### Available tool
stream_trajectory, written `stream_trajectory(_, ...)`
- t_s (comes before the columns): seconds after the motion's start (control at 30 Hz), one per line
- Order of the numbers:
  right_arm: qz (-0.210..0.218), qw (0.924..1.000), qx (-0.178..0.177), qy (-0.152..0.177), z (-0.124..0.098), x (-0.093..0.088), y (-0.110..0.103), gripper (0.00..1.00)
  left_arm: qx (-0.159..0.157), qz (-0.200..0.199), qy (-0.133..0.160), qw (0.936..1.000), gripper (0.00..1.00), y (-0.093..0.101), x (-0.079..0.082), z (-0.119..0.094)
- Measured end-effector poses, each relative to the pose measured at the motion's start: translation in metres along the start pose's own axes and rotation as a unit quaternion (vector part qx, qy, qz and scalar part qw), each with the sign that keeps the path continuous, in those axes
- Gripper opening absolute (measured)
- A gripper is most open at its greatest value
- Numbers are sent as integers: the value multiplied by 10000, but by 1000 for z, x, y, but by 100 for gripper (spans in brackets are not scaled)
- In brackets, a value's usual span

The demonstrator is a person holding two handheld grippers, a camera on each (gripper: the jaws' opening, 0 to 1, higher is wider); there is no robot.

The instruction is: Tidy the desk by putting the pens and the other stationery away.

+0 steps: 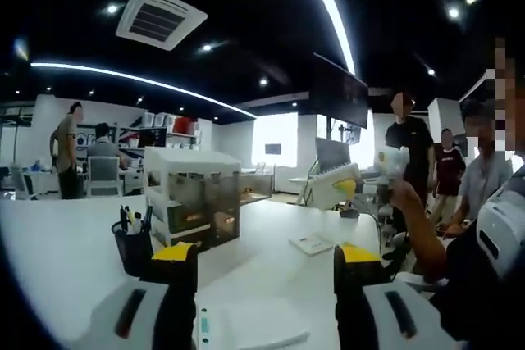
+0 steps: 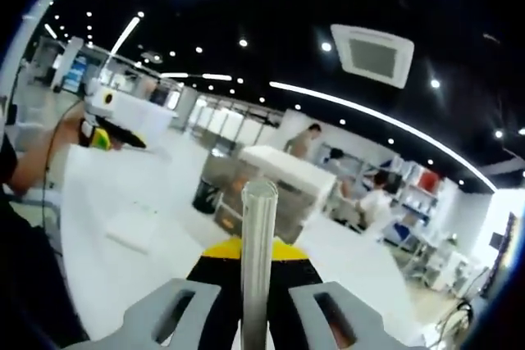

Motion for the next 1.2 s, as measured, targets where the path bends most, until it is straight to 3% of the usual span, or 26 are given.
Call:
stream_trajectory(0.83, -5, 9999, -36, 133, -7, 6, 1, 6, 42, -11, 142, 9999, 67, -2, 6, -8)
stream_trajectory(1.2, -104, 9997, -34, 218, -7, 18, -2, 6, 85, -14, 204, 9998, 67, -6, 9, -15)
Point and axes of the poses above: the point that each gripper's makers call its tool centre point, and the gripper's own axes: z roughly forward along the fingers, y roughly to its right, x roughly out of its top, the point moved 8 cm from there along -z, roughly backward along the fingers, and after that the axes turned 3 degrees about -y, right-handed, at the moved point
